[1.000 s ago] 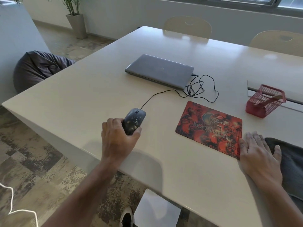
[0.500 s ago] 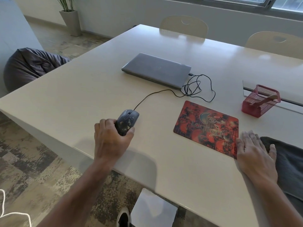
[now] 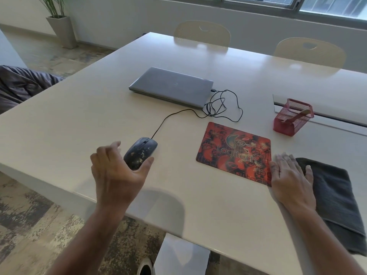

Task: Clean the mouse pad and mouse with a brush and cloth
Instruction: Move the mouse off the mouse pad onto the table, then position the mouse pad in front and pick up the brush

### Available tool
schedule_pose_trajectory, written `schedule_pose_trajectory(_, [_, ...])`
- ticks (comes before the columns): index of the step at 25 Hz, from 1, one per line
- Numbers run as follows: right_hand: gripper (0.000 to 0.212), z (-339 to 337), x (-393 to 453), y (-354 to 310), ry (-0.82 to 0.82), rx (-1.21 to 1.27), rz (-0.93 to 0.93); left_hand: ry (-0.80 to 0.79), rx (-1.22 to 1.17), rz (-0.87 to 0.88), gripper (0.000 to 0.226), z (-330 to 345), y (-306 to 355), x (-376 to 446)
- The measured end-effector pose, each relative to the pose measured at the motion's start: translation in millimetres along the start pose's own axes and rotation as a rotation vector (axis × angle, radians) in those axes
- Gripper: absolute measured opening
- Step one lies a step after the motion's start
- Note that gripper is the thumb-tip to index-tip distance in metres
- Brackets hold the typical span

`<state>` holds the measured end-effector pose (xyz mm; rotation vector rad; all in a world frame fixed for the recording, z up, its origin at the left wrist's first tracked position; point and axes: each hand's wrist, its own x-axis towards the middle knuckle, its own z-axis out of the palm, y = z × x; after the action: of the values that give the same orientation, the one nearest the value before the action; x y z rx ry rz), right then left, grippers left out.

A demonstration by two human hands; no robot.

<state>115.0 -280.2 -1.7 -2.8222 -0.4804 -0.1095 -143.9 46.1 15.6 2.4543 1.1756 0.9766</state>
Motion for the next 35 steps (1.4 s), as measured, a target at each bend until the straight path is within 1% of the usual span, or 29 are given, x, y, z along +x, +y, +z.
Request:
schedule_pose_trajectory(2, [0.054, -1.1, -2.6, -1.4, 0.056, 0.053, -0.01, 0.062, 0.01, 0.11, 0.075, -1.9, 15.1, -0.4])
schedule_pose_trajectory(4, [0.049, -2.1, -3.7, -3.8, 0.1, 0.112, -0.033, 0.02, -0.033, 0.211, 0.059, 2.5, 31.8, 1.2])
schedule_pose_trajectory(6, [0.044, -4.7, -4.8, -4.7, 0.122, 0.158, -0.077, -0.109, -0.148, 0.32, 0.044, 13.8, 49.4, 2.6])
schedule_pose_trajectory(8, [0.037, -10.6, -8.0, -5.8, 0.132, 0.193, -0.131, -0.295, -0.283, 0.39, 0.034, 28.2, 65.4, 2.8])
schedule_pose_trajectory(11, [0.024, -19.9, -21.2, -10.2, 0.132, 0.235, -0.147, -0.521, -0.373, 0.435, 0.036, 50.5, 79.0, 5.0])
schedule_pose_trajectory(13, [0.019, -22.8, -32.9, -10.6, 0.093, 0.326, -0.089, -0.621, -0.387, 0.453, 0.041, 62.1, 80.7, 9.1])
schedule_pose_trajectory(14, [0.018, -23.9, -39.3, -9.9, 0.071, 0.377, -0.056, -0.647, -0.389, 0.464, 0.042, 66.7, 81.1, 11.8])
schedule_pose_trajectory(16, [0.018, -25.9, -49.5, -9.4, 0.054, 0.424, -0.024, -0.656, -0.402, 0.467, 0.038, 72.8, 82.0, 16.6])
schedule_pose_trajectory(20, [0.015, -26.1, -51.2, -9.0, 0.065, 0.456, -0.009, -0.624, -0.426, 0.467, 0.02, 78.0, 85.8, 22.2])
schedule_pose_trajectory(26, [0.005, -15.3, -48.9, -10.8, 0.172, 0.327, -0.092, -0.594, -0.417, 0.561, 0.004, 84.1, 85.5, 26.1])
schedule_pose_trajectory(30, [0.008, -14.6, -49.5, -11.9, 0.151, 0.308, -0.071, -0.586, -0.402, 0.578, 0.007, 82.3, 84.6, 23.2])
schedule_pose_trajectory(35, [0.013, -20.7, -73.3, -14.4, 0.101, 0.323, -0.092, -0.63, -0.416, 0.614, 0.008, 63.6, 70.6, 9.2])
